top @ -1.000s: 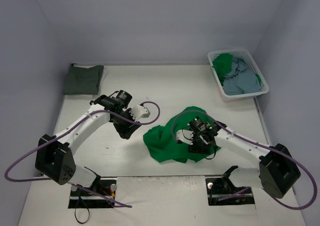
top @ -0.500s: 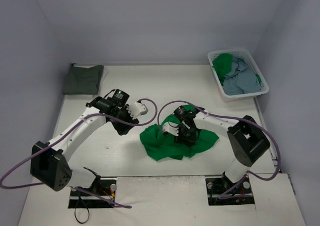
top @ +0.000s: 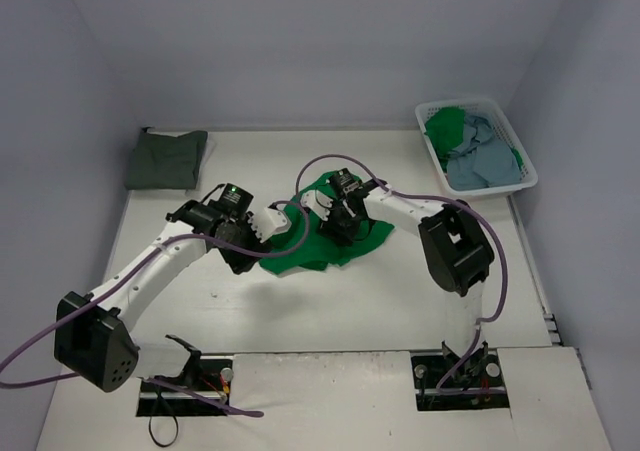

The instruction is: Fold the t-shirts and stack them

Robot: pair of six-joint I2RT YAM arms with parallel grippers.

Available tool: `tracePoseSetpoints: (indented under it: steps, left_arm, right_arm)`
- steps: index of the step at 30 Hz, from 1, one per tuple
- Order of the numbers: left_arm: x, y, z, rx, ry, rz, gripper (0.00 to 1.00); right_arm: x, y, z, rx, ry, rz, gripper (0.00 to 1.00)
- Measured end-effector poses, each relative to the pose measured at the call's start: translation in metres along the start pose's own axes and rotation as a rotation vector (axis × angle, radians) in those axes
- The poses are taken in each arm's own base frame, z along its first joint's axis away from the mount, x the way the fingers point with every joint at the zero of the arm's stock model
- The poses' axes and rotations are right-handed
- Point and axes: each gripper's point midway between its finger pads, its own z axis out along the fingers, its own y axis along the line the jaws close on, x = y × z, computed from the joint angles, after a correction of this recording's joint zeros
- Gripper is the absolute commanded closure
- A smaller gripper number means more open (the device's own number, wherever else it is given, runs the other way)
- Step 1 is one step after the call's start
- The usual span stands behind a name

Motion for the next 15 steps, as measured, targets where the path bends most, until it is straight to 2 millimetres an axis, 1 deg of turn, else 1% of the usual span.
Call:
tracePoseSetpoints:
  steps: [3, 5, 6, 7, 9, 13, 15]
  left_arm:
    - [0.001, 0.000, 0.000, -0.002, 0.000, 0.000, 0.53]
    - [0.000, 0.000, -0.002, -0.006, -0.007, 0.001, 0.53]
    - [0.000, 0.000, -0.003, -0.009, -0.011, 0.002, 0.53]
    - [-0.001, 0.000, -0.004, -0.012, -0.016, 0.002, 0.53]
    - [-0.002, 0.000, -0.006, -0.015, -0.022, 0.003, 0.53]
    - [-0.002, 0.001, -0.007, -0.018, -0.027, 0.004, 0.53]
    - [-0.003, 0.001, -0.007, -0.019, -0.029, 0.004, 0.53]
  right_arm:
    - [-0.003, -0.009, -0.001, 0.028, -0.026, 0.030, 0.41]
    - [-0.002, -0.009, -0.010, 0.040, -0.041, 0.048, 0.41]
    - [-0.002, -0.007, -0.019, 0.048, -0.052, 0.055, 0.40]
    - [-0.002, -0.004, -0.030, 0.055, -0.066, 0.057, 0.40]
    - [-0.010, -0.001, -0.062, 0.086, -0.115, 0.054, 0.40]
    - [-0.036, 0.006, -0.131, 0.167, -0.255, 0.019, 0.40]
    - [-0.043, 0.018, -0.152, 0.186, -0.302, -0.011, 0.40]
